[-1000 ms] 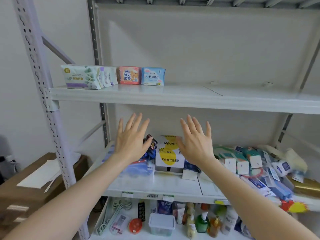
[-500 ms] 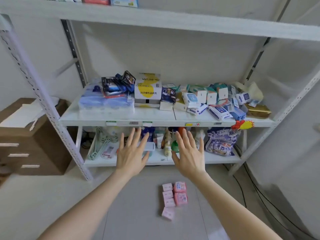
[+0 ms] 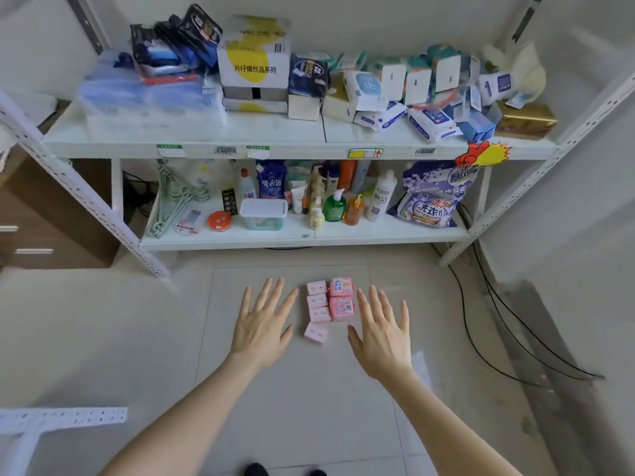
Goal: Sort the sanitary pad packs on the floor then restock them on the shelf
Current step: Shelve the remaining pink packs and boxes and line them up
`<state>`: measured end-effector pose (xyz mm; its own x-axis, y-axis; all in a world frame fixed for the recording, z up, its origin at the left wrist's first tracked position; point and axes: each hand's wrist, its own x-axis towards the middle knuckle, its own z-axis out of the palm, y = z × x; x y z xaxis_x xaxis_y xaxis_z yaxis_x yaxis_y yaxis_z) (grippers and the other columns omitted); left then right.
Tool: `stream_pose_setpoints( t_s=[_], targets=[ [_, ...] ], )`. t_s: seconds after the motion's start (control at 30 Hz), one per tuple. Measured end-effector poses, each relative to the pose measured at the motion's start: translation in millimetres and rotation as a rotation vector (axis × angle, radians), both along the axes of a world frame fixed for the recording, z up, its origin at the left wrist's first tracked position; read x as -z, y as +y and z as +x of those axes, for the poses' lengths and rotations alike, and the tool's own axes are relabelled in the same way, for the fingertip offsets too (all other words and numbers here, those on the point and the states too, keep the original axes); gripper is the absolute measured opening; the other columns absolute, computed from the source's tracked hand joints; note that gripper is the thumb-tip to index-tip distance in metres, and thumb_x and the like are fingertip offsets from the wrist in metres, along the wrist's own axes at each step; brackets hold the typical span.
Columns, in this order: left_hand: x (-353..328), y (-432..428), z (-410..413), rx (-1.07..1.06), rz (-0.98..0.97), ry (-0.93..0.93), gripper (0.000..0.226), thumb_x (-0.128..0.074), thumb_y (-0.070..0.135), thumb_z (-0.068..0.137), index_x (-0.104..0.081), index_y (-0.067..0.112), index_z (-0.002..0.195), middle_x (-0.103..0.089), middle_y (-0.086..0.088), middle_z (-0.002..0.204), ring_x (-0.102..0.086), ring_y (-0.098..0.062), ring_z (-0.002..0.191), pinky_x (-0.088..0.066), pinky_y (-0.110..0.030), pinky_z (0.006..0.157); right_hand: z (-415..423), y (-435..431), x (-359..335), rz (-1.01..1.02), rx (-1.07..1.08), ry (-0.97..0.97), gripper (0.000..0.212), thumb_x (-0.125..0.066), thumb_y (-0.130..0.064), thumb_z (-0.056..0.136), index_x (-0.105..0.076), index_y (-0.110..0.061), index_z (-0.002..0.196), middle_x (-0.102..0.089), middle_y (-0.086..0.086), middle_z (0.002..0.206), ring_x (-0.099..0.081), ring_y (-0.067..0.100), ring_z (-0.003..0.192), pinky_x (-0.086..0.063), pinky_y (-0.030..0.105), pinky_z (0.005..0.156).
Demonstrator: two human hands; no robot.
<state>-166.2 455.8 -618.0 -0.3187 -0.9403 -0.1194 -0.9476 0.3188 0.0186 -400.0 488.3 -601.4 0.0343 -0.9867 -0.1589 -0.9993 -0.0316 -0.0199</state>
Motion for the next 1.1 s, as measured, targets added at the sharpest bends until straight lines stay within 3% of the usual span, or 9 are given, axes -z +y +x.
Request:
stream_pose_setpoints(
  t_s=[0.43,0.73,1.1],
  targets=[
    [129.2,-69.2,-27.5,-0.020,0.146,-0.009,0.068,-0.043,0.046,0.095,-0.014,0.027,0.154,-0.011,-0.006,0.163,-0.007,-0.026,0.150,-0.002,-0.053,0.117,-27.3,-46.0,144.1,0.235,-0.001,-0.044,0.072,-0.026,-0.054,0.096,-0.001,-0.020,0.154,-0.007,0.005,0.163,-0.007,0.022,0.149,0.003,0.051,0.117],
    [290.7,-138.4,-38.1,-0.013,0.247,-0.007,0.068,-0.041,0.049,0.095,-0.013,0.028,0.154,-0.012,-0.002,0.163,-0.011,-0.023,0.149,-0.005,-0.049,0.118,-28.2,-116.3,305.7,0.329,0.047,-0.091,0.074,-0.026,-0.057,0.095,-0.004,-0.019,0.154,-0.012,0.003,0.162,-0.009,0.021,0.149,0.002,0.050,0.118],
    [517.9,-184.6,-56.2,-0.051,0.371,0.142,0.067,-0.044,0.053,0.094,-0.025,0.024,0.152,-0.027,-0.002,0.158,-0.024,-0.024,0.146,-0.015,-0.050,0.118,-38.3,-149.0,541.3,0.536,0.050,-0.266,0.083,-0.049,-0.058,0.087,-0.013,-0.023,0.153,-0.019,-0.004,0.160,-0.019,0.017,0.146,-0.013,0.043,0.118]
  ],
)
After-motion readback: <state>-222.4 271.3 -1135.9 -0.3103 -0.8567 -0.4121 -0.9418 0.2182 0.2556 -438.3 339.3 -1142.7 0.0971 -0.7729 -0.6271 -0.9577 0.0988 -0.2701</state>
